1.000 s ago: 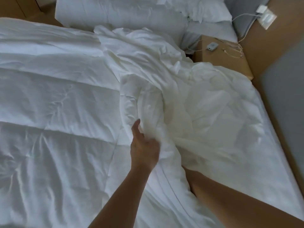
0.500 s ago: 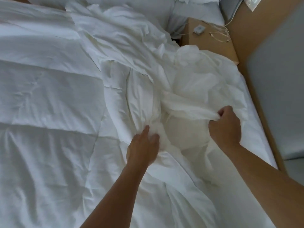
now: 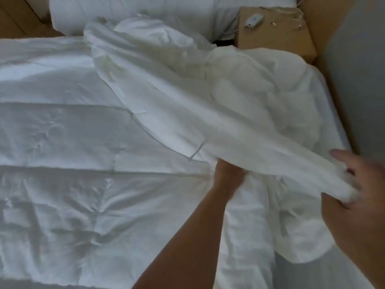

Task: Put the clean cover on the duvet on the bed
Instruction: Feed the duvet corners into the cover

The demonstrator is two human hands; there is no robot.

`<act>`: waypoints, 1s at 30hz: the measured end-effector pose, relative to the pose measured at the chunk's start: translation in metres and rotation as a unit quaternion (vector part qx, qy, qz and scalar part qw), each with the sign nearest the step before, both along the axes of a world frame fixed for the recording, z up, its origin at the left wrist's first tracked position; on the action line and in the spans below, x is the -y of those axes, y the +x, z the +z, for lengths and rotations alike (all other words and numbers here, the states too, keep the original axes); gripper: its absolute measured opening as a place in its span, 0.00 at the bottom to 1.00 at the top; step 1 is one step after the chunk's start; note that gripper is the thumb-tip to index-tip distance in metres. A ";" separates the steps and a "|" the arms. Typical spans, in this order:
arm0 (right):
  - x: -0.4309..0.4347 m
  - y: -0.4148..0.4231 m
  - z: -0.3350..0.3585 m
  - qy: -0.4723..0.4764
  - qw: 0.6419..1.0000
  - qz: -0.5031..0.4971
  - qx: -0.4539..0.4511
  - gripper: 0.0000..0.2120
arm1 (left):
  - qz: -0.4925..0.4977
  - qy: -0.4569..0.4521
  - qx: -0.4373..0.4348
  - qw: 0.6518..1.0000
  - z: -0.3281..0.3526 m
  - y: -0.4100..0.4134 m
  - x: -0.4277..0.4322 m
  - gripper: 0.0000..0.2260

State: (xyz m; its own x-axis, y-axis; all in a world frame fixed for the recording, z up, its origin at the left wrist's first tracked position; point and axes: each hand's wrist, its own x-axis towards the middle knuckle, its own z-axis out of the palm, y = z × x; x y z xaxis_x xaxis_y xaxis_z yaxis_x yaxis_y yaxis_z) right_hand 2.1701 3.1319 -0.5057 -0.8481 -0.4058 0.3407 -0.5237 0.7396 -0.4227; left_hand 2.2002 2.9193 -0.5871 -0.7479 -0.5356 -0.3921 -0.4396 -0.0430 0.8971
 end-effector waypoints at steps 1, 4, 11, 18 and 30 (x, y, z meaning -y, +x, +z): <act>-0.008 0.004 -0.008 0.054 0.998 -0.033 -0.013 0.32 | -0.027 -0.065 -0.012 0.997 -0.006 0.009 -0.007 0.18; -0.034 0.024 -0.049 0.105 0.971 -0.185 0.107 0.28 | 0.016 -0.250 0.027 0.968 -0.007 0.055 -0.044 0.25; -0.054 0.082 -0.128 0.046 0.892 -0.281 0.351 0.10 | -0.239 -0.301 0.318 0.867 -0.026 0.208 -0.145 0.39; -0.096 0.175 -0.108 0.157 0.942 -0.218 0.200 0.12 | -0.287 -0.191 0.255 0.904 -0.016 0.210 -0.123 0.17; -0.208 0.278 -0.059 0.279 0.959 -0.029 0.041 0.25 | -0.106 -0.214 0.080 0.968 0.006 0.212 -0.114 0.15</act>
State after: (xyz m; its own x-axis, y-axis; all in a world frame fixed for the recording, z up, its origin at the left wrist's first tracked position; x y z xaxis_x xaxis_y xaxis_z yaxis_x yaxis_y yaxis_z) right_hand 2.4479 3.3397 -0.5649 -0.8893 -0.4571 0.0145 -0.4570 0.8894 0.0093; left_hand 2.4120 3.0336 -0.5808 -0.8067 -0.5159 -0.2883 -0.5326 0.4230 0.7331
